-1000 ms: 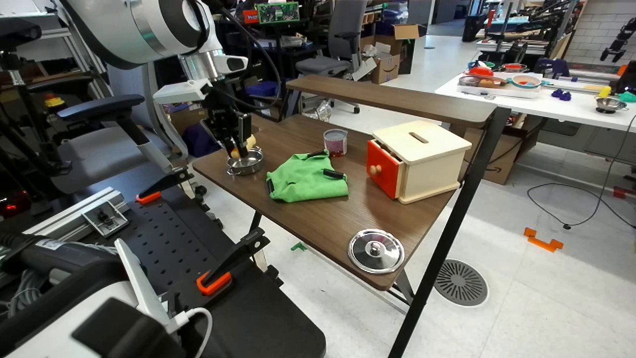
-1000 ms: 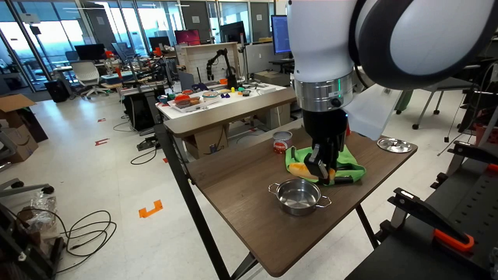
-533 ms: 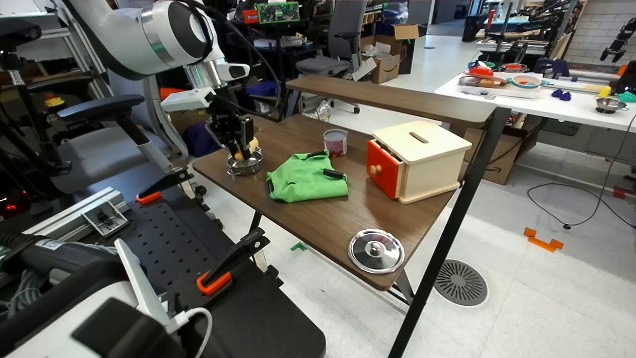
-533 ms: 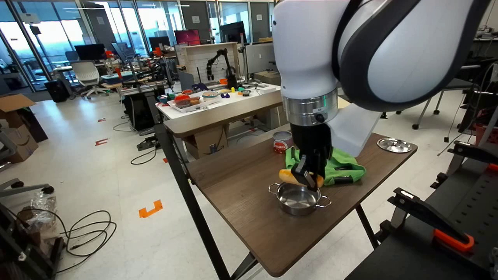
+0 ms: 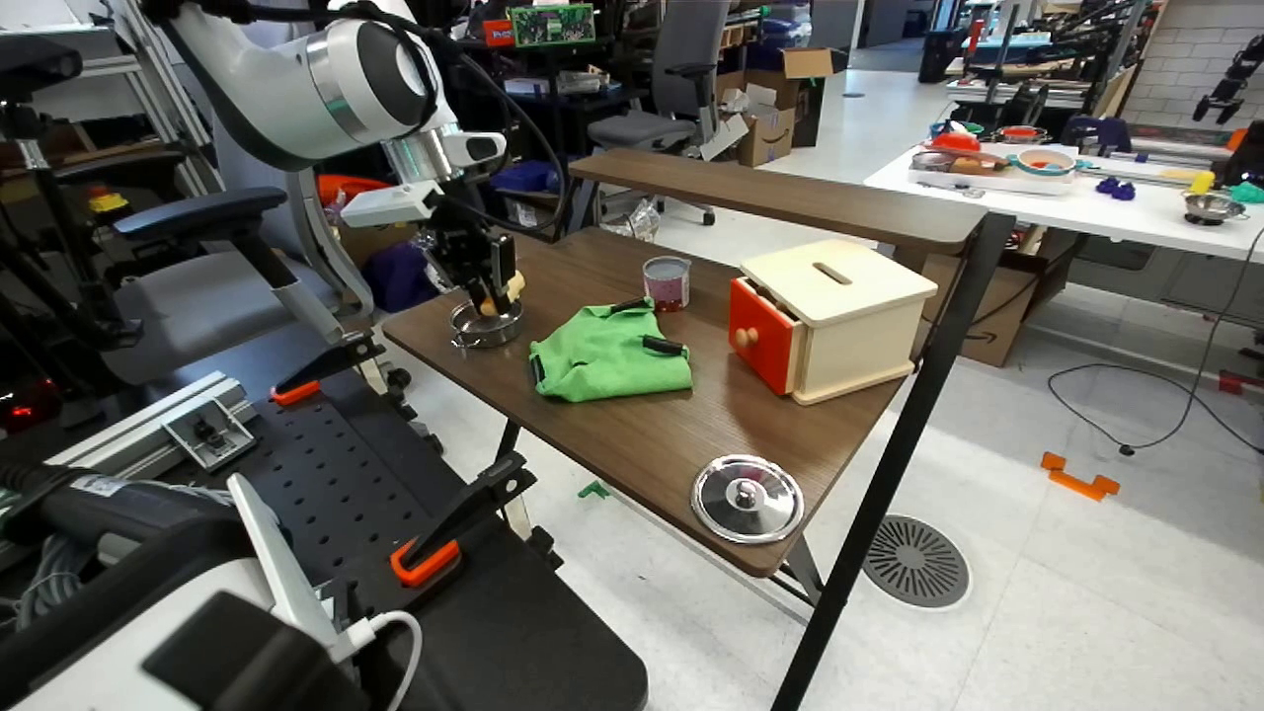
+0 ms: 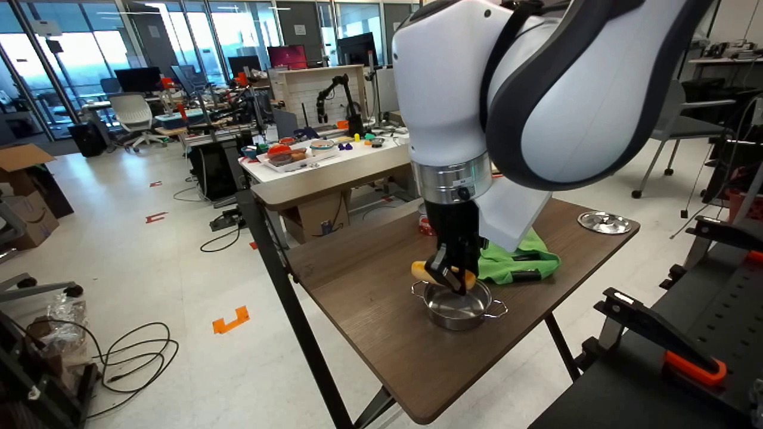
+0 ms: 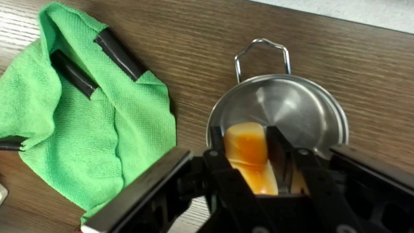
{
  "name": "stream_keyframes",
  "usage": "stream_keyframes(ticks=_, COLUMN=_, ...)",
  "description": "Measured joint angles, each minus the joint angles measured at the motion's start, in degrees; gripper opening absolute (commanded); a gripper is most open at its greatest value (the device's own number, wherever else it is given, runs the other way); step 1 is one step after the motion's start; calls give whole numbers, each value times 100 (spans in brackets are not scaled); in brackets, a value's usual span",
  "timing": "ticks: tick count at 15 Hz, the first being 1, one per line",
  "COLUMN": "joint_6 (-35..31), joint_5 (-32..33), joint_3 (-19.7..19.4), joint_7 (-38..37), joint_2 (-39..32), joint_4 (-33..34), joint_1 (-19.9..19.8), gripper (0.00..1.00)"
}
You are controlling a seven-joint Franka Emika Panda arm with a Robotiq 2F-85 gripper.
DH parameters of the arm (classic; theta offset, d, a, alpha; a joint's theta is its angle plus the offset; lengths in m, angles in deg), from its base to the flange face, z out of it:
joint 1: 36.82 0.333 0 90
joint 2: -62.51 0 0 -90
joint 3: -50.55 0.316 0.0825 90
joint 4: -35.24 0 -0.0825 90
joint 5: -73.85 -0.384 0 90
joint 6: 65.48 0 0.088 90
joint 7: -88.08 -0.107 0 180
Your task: Put the yellow object into the silver pot.
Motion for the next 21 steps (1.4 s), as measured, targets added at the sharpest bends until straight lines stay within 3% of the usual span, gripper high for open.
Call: stream_keyframes(ticks=21, joint_6=0, joint_5=-490, joint_3=160, joint_7=26, joint_2=55, joint_4=55, joint_1=111, gripper=13)
